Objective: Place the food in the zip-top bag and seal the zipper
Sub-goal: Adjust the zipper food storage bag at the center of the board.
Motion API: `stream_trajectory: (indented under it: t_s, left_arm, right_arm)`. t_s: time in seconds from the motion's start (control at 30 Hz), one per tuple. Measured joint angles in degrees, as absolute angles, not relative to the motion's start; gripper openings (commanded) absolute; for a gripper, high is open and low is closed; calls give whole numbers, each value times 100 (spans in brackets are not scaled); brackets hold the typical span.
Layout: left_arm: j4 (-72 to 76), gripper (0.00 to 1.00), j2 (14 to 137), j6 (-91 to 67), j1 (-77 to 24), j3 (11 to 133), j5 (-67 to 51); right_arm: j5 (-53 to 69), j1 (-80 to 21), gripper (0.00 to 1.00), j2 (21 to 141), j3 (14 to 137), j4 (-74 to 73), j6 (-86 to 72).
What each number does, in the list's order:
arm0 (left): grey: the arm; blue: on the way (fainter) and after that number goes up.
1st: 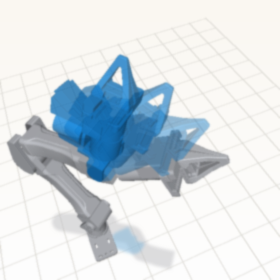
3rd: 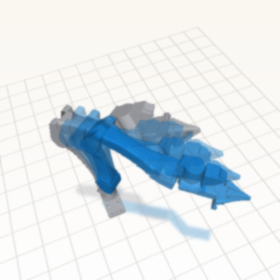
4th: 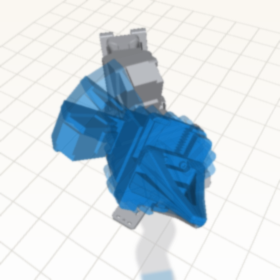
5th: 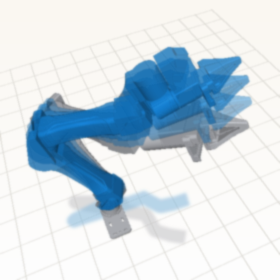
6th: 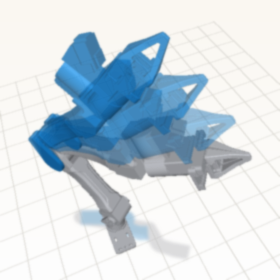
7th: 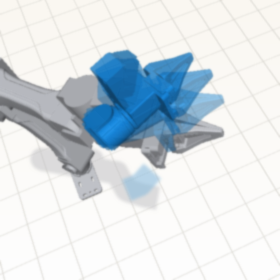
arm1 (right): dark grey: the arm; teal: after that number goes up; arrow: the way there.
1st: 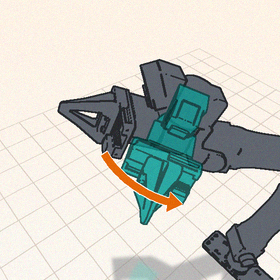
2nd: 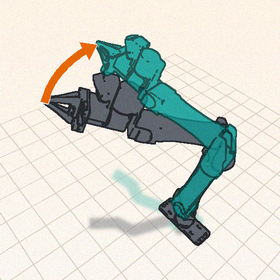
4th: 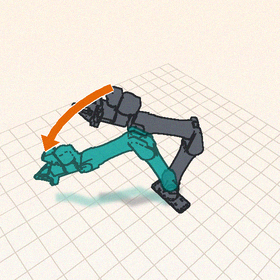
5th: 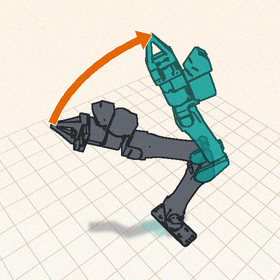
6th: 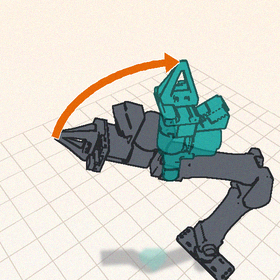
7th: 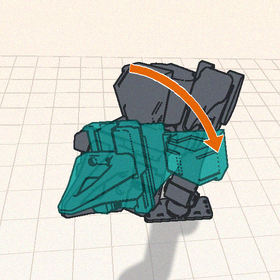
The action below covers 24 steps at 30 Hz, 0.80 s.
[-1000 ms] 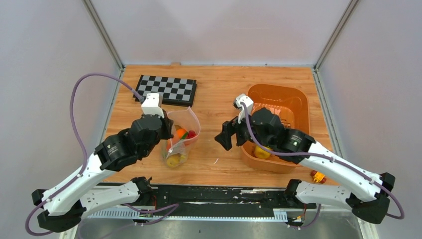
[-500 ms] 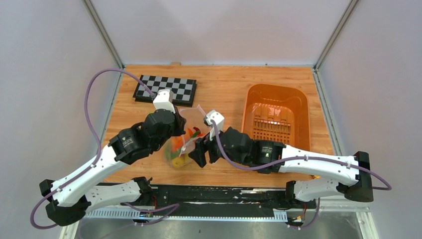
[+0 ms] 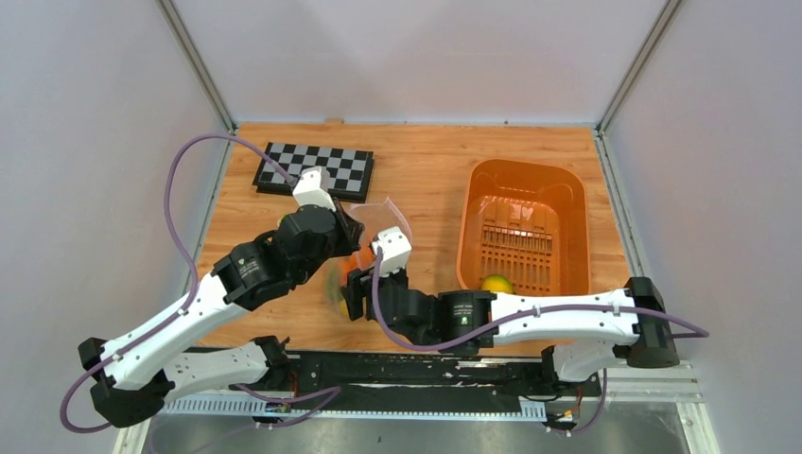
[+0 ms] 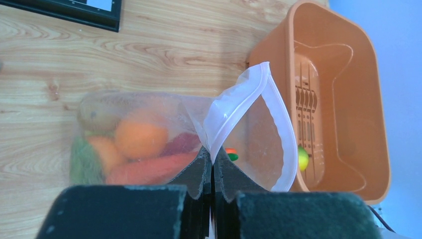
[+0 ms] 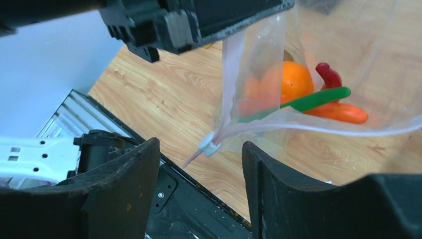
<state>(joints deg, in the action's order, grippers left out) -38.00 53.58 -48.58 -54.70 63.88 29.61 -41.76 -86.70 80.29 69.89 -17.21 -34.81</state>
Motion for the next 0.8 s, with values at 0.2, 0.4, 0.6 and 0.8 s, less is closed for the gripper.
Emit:
stream_trajectory:
  t_s: [0.2, 0.4, 0.6, 0.8]
  left_arm:
    - [-3612, 3, 5347, -4847, -5470, 6305, 2786]
    - [-3358, 3, 5059, -4838, -5470, 5977, 2644]
    - [-3015, 31, 4641, -4768, -5476, 5435, 2550]
    - [-2834, 99, 4491, -4427, -5474, 5231, 2469]
  right_arm:
    - [-4930, -8799, 40, 8322, 7026, -2080, -4329]
    - [-5352, -8796, 5, 8490, 7011, -2276, -4707]
    - [-5439, -8809, 0, 8090, 6386, -1859, -4283]
    - [-4899, -8790, 0, 6987, 5723, -1643, -3210]
